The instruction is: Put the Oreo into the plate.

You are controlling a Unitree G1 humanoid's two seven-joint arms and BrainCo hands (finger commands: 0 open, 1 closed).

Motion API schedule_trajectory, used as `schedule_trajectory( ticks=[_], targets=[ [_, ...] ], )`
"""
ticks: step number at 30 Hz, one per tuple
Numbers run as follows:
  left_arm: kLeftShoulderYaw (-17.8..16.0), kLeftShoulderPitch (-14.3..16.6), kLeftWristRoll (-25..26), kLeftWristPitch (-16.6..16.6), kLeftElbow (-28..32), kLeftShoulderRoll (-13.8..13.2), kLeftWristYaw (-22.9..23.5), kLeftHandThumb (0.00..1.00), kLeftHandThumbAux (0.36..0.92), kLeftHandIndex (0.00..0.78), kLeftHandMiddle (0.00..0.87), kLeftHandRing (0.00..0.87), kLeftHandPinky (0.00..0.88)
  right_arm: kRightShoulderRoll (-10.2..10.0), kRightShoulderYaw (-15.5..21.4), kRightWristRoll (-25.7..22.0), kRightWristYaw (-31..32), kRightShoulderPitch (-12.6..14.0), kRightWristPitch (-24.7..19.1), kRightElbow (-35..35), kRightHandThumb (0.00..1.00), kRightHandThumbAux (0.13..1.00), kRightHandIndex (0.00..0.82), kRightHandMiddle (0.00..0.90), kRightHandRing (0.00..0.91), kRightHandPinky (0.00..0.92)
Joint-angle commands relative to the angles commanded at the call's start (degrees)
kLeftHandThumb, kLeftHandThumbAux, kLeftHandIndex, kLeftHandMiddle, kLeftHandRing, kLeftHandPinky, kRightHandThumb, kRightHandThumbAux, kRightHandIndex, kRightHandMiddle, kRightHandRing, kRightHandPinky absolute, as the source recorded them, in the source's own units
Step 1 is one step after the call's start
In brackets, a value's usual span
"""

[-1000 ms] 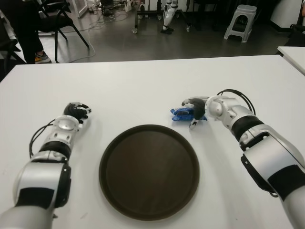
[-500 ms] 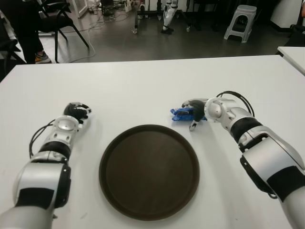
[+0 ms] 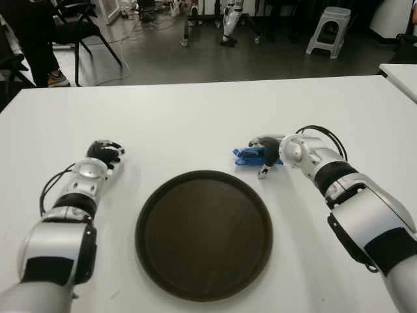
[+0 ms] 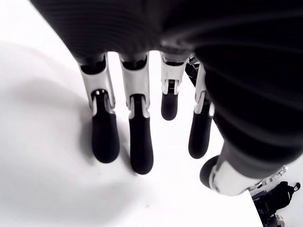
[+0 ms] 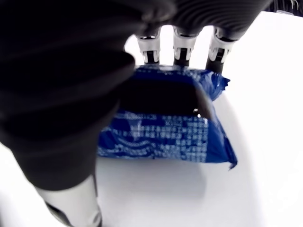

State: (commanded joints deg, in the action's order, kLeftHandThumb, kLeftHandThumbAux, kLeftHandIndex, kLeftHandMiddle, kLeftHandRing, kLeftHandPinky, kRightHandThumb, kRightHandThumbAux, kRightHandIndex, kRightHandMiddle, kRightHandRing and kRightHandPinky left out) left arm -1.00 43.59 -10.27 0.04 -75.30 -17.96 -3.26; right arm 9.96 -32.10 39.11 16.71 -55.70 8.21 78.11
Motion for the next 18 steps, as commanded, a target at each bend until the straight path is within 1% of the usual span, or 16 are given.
schedule_trajectory(
  ticks=[4, 9, 13, 18],
  targets=[
    [0.36, 0.03, -0.39, 0.1, -0.08, -0.08, -0.11, 0.669, 0.732, 0.396, 0.13, 0.153, 0.148, -0.12, 0.31, 0.03, -0.39, 0.19, -0.13, 0.01, 0.0, 0.863, 0.071, 0.043, 0.039, 0.0],
    [0.42, 0.1, -0.42, 0.45, -0.15, -0.09, -0.04, 0.669, 0.731, 0.397, 0.131, 0.16, 0.162, -0.36, 0.16, 0.49, -0.61, 0.27, -0.47, 0.06, 0.0, 0.848, 0.061, 0.035, 0.021, 0.0],
    [0.32, 0.04, -0.35, 0.44, -0.19, -0.11, -0.05, 0.67, 0.73, 0.397, 0.136, 0.164, 0.173, -0.72, 0.13, 0.52, -0.23, -0.2, -1.2, -0.08, 0.0, 0.845, 0.047, 0.025, 0.008, 0.0],
    [0.23, -0.02, -0.29, 0.32, -0.27, -0.12, -0.07, 0.671, 0.729, 0.397, 0.141, 0.169, 0.185, -0.99, 0.7, -0.01, 0.03, -0.17, -1.88, -0.23, 0.0, 0.843, 0.033, 0.018, 0.001, 0.0]
  ],
)
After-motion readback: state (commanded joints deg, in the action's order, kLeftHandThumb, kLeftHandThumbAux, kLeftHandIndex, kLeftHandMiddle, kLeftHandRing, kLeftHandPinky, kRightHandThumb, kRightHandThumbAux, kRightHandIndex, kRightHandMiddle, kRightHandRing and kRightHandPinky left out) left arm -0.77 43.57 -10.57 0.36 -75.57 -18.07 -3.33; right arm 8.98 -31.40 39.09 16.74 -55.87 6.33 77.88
